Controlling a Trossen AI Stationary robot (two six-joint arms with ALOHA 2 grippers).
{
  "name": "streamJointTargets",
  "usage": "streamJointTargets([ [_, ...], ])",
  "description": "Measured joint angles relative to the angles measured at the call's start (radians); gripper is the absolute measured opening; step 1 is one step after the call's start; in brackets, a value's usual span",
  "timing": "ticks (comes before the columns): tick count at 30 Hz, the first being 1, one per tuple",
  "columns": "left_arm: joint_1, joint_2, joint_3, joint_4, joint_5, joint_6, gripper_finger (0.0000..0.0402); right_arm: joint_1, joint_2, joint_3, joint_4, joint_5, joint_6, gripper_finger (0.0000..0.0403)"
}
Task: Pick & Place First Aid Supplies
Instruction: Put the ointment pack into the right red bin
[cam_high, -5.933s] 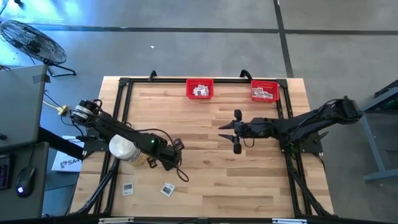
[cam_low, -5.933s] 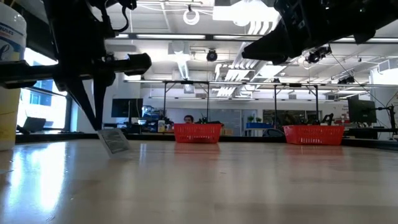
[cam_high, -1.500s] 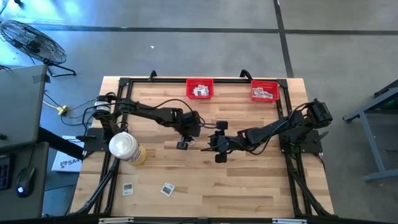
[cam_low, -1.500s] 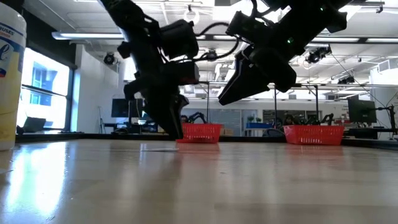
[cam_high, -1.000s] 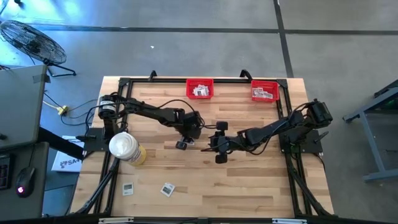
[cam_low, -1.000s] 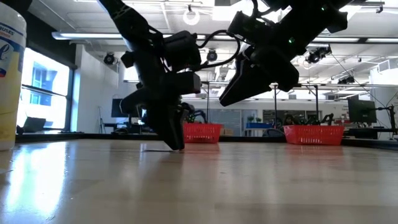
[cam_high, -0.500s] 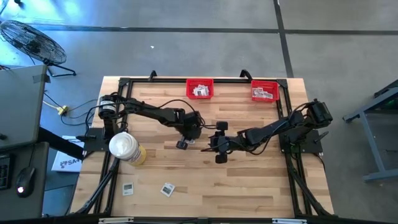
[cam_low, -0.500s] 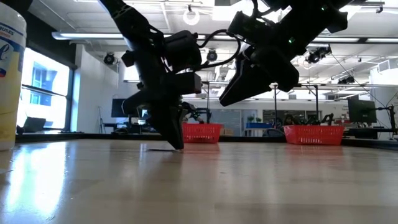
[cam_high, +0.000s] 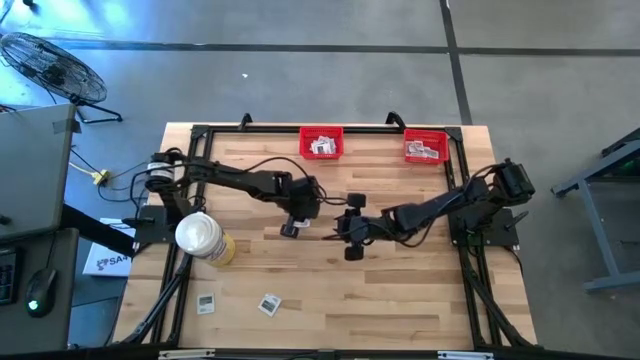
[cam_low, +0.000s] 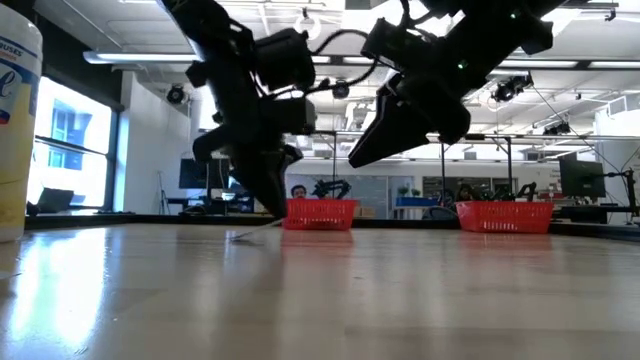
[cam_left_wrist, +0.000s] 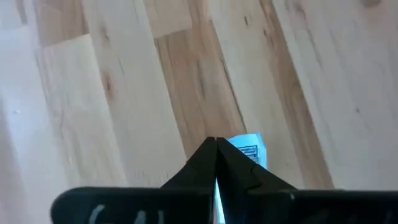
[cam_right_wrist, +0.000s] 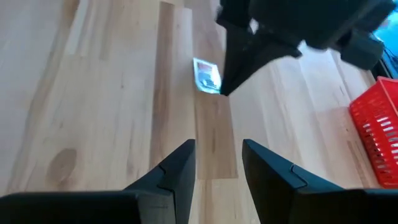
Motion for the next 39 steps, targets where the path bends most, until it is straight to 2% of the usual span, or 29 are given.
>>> streamJointTargets([
  [9, 0.0, -0.095, 0.001, -0.046, 0.002, -0.03, 0.0, -0.059, 0.011, 0.0, 0.04, 0.0, 0.125, 0.0126],
  [12, 0.0, -0.123, 0.002, -0.046, 0.0, -0.031, 0.0, -0.068, 0.049, 0.001, 0.1, -0.058, 0.127, 0.0126],
  [15, 0.0, -0.126, 0.004, -0.076, 0.016, -0.023, 0.0, -0.073, 0.093, 0.001, 0.136, -0.097, 0.123, 0.0126],
  [20, -0.006, -0.081, 0.003, -0.067, 0.037, -0.086, 0.0009, -0.074, 0.116, 0.0, 0.147, -0.06, 0.106, 0.0126],
  [24, -0.031, -0.053, 0.003, -0.074, 0.007, -0.103, 0.0029, -0.073, 0.123, 0.0, 0.184, -0.097, -0.009, 0.0126],
  [32, -0.059, -0.035, 0.0, -0.09, -0.048, -0.143, 0.0043, -0.138, 0.22, 0.019, 0.266, -0.288, -0.266, 0.0127],
  [39, -0.031, -0.036, -0.092, -0.041, -0.055, -0.163, 0.0043, -0.185, 0.299, 0.086, 0.241, -0.312, -0.438, 0.0127],
])
